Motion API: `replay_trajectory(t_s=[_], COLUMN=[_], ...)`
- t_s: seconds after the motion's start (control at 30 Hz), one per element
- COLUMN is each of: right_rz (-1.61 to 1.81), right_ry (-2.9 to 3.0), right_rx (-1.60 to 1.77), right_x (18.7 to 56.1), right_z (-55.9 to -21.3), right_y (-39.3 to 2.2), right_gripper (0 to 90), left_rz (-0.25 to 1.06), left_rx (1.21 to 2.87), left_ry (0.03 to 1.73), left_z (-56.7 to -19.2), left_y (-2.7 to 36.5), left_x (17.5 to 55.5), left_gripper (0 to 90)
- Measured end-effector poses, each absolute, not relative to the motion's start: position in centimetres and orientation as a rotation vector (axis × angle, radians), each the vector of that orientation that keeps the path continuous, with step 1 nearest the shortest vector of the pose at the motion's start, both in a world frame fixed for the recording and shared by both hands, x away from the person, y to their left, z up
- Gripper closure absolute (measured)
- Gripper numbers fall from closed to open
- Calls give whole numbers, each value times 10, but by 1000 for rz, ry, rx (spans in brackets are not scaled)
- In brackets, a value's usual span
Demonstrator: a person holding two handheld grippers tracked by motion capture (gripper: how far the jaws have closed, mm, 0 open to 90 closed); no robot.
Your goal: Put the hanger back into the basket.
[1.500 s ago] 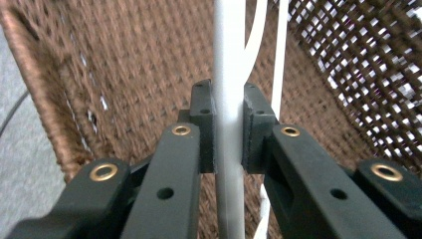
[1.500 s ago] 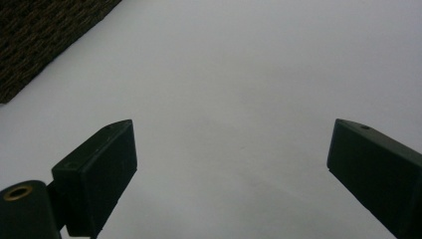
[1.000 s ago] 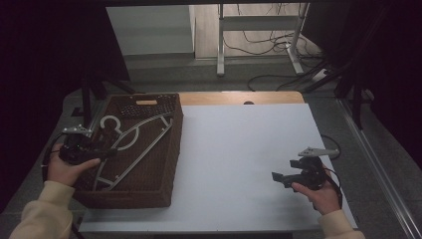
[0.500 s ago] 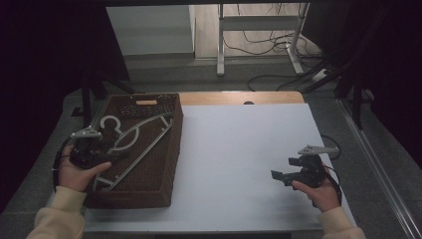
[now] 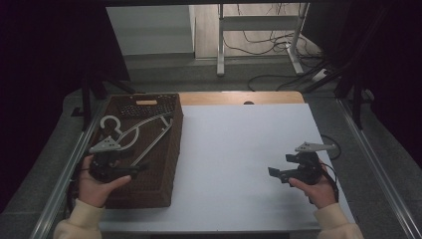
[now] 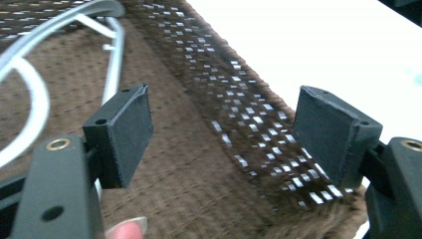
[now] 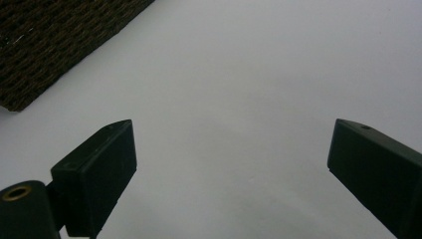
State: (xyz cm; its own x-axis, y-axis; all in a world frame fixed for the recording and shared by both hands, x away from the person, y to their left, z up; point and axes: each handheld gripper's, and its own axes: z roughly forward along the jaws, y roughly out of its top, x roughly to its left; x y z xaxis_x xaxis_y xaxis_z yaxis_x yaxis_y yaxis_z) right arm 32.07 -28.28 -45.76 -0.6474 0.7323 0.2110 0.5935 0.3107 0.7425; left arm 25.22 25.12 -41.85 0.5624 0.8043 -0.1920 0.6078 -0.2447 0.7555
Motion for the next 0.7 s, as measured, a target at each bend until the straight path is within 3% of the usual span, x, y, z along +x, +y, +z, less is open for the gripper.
replay_trajectory(t_s=[0.3, 0.7], right_rz=[1287, 1287], right_ry=[2395, 2359], right_rx=[1169, 1176], right_x=[320, 318], right_z=[-455, -455], right_y=[-284, -290], right_gripper=[57, 60], left_rz=[251, 243], left_rx=[1973, 1961], left_ry=[1081, 1069], left_z=[-427, -427], left_y=[230, 230], left_x=[248, 248], left_gripper=[230, 226])
